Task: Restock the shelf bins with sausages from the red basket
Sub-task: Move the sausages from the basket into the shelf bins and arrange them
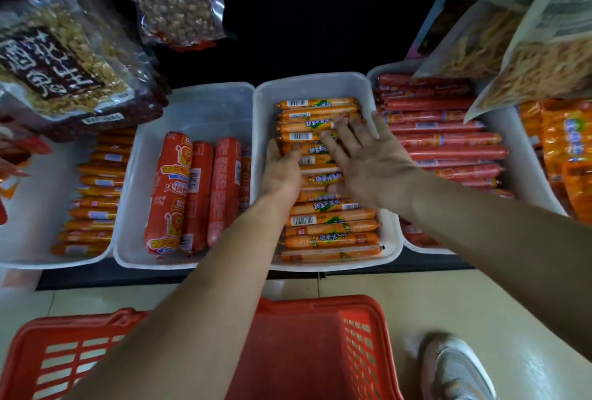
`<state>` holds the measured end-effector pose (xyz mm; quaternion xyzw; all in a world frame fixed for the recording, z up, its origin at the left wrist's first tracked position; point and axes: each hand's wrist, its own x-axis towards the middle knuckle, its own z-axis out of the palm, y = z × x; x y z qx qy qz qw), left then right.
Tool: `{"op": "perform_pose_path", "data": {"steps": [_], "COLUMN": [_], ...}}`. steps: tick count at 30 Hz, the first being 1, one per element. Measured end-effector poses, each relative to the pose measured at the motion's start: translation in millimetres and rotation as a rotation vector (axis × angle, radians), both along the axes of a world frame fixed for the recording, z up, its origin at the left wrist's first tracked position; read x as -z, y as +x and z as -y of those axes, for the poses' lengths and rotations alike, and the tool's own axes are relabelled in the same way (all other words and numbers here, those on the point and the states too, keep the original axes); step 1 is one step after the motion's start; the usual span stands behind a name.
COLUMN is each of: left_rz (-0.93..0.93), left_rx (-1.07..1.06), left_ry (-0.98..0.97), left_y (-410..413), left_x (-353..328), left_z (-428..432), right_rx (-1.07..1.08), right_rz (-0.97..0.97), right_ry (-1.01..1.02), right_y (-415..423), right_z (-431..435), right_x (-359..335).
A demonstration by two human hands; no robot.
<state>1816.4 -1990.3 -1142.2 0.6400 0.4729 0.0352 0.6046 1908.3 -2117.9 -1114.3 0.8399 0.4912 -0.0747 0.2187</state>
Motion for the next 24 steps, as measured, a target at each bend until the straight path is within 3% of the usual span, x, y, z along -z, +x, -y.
{"op": "perform_pose_path", "data": {"steps": [15, 18, 22, 24], "left_rz": [0.007, 0.010, 0.008, 0.027], "left_rx": [0.119, 0.133, 0.143, 0.120], "left_ry": [0.205, 0.196, 0.218, 0.198], "left_y": [47.5, 48.7, 44.2, 44.0], "left_x": [2.8, 1.1, 10.6, 12.0], "left_z": [-30.6, -30.8, -30.7, -33.4], "right_rx": [0.136, 0.129, 0.061, 0.001], "right_rz": [-0.001, 0.022, 0.071, 0.028], "right_ry": [0.063, 0.071, 0.275, 0.219], "right_y": [37.3, 45.4, 30.9, 16.1], "right_z": [-34.7, -38.7, -32.4, -23.7], "right_x": [3.5, 7.3, -2.1, 1.2]}}
